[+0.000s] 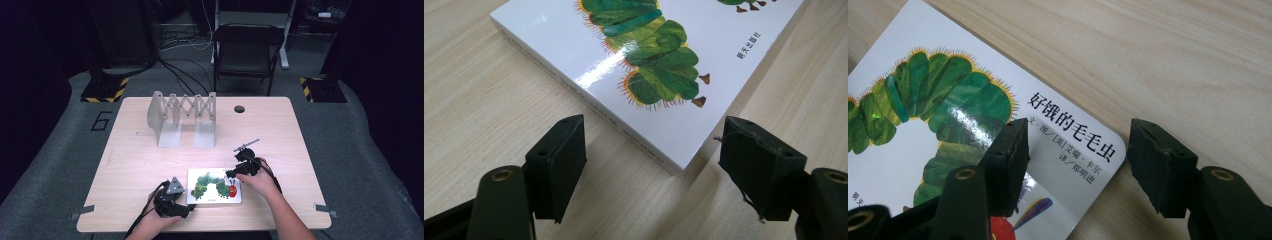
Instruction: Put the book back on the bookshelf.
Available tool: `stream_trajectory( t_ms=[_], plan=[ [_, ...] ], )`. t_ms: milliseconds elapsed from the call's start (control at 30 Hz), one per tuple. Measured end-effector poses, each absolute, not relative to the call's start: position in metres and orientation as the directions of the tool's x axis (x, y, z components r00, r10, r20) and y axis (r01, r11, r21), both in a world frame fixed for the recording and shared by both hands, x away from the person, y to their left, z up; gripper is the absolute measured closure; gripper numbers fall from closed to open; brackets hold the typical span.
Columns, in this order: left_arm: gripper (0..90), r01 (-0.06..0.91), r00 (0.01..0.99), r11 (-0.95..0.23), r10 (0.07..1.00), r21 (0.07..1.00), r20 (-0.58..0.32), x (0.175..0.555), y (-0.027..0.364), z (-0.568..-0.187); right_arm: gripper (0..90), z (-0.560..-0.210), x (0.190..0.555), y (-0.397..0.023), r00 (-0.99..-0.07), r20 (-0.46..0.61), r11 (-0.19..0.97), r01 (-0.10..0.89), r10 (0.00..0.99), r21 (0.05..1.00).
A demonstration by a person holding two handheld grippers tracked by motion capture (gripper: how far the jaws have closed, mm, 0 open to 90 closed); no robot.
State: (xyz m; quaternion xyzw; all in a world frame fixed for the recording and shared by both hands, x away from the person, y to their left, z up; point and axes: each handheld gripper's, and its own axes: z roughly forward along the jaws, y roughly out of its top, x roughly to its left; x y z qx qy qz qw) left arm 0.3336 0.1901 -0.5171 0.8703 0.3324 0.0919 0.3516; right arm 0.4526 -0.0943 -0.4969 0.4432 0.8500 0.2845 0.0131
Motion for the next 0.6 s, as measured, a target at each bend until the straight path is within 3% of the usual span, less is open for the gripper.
stream_trajectory(
  t_ms=[233, 600],
  plan=[
    [25.0, 0.459, 0.792, -0.579, 0.61, 0.674, -0.015, 0.3301, 0.1809, -0.5191, 38.5, -0.4961, 0.4503, -0.092, -0.609, 0.209, 0.457, 0.742, 0.765, 0.491],
    [25.0, 0.478, 0.787, -0.571, 0.617, 0.667, -0.036, 0.3246, 0.18, -0.5179, 38.0, -0.4946, 0.4442, -0.0898, -0.605, 0.205, 0.463, 0.75, 0.77, 0.473]
  ],
)
